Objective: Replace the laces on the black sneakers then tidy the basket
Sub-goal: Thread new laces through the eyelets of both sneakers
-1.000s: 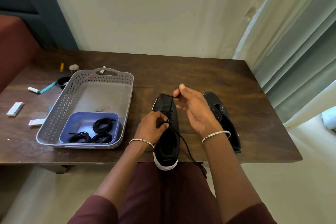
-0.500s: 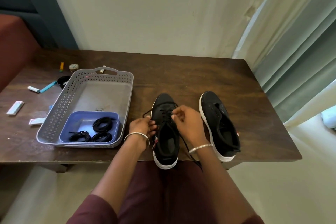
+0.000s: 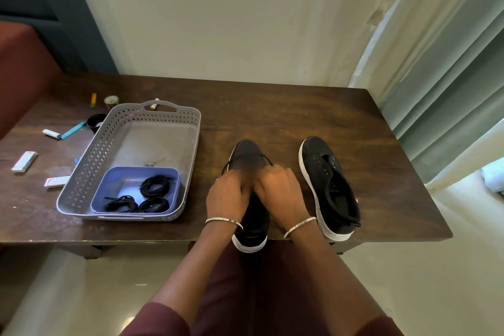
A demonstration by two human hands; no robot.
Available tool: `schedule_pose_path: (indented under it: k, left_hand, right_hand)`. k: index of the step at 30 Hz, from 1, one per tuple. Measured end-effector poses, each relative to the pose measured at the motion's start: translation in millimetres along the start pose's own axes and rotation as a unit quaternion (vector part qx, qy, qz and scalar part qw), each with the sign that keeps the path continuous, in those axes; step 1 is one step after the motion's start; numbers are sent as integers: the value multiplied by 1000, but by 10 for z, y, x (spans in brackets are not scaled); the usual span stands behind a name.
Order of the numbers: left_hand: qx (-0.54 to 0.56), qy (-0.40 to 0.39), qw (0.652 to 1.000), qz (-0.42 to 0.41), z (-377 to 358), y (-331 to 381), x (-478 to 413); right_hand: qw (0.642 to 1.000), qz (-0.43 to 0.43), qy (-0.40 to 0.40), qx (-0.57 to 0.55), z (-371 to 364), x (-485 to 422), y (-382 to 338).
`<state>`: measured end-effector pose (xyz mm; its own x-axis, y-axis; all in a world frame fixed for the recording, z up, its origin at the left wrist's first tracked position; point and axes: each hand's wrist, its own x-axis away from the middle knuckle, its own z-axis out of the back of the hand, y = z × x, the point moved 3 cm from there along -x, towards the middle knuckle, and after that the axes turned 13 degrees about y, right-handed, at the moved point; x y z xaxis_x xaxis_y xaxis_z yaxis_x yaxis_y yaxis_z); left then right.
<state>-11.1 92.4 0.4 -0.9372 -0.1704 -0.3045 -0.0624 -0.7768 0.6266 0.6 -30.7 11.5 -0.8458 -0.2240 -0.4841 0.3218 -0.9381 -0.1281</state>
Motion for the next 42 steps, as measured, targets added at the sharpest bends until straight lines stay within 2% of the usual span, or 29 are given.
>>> schedule_pose_path:
  k: [3, 7, 9, 11, 14, 15, 17, 19, 21, 23, 24, 26, 28, 29, 30, 31, 33, 34, 35, 36, 40, 42]
  left_hand:
    - [-74, 11, 997, -13, 52, 42, -23]
    - [-89, 6, 996, 19, 43, 11, -68]
    - [-70, 16, 997, 41, 24, -3, -70]
    - [-39, 31, 996, 77, 18, -2, -61]
    - [-6, 48, 993, 104, -4, -6, -30]
    - [6, 54, 992, 114, -4, -25, -21]
    - [37, 56, 988, 136, 7, -83, -13]
    - [62, 40, 986, 150, 9, -152, -19]
    - [84, 18, 983, 163, -2, -210, -33]
    - [132, -5, 974, 186, -42, -257, -34]
    - [167, -16, 965, 203, -71, -273, -29]
    - [235, -37, 939, 249, -128, -299, -13]
    - [280, -57, 910, 299, -184, -323, -4]
    - [293, -64, 900, 316, -210, -335, -3]
    - [301, -67, 893, 328, -229, -342, -7]
    - [304, -66, 889, 335, -245, -347, -15]
    - [305, -63, 887, 342, -276, -355, -21]
    - [305, -61, 885, 346, -295, -363, -16]
    - [304, -60, 883, 352, -313, -370, -11]
    - [304, -58, 881, 358, -326, -380, -10]
    - [297, -62, 878, 371, -362, -391, -20]
    - [294, -61, 879, 370, -353, -383, -25]
  right_hand:
    - [998, 41, 31, 44, -50, 35, -21]
    - [996, 63, 58, 36, -99, 58, -30]
    - [998, -16, 50, -23, -118, 80, 8]
    - [977, -163, 10, -136, -124, 142, 41]
    - [876, -392, 15, -279, -134, 206, 97]
    - [848, -434, 15, -303, -155, 213, 130]
    - [825, -454, 18, -336, -148, 208, 175]
    - [845, -399, 34, -354, -76, 188, 169]
    - [896, -291, 30, -333, -11, 187, 119]
    - [958, -164, 8, -236, 8, 174, 23]
    - [977, -111, 14, -179, 11, 159, -27]
    - [990, -76, 33, -111, -14, 125, -85]
    - [985, -131, 30, -111, -69, 113, -53]
    - [970, -193, 30, -146, -98, 132, -13]
    - [937, -276, 30, -211, -116, 161, 32]
    - [875, -376, 28, -304, -133, 196, 62]
    - [676, -544, 5, -497, -165, 250, 33]
    - [592, -590, -3, -549, -161, 253, 30]
    - [544, -616, -10, -569, -153, 241, 58]
    - [516, -630, -16, -580, -123, 219, 89]
    - [465, -602, -20, -649, 69, 98, 331]
    - [407, -574, 17, -710, 246, 39, 468]
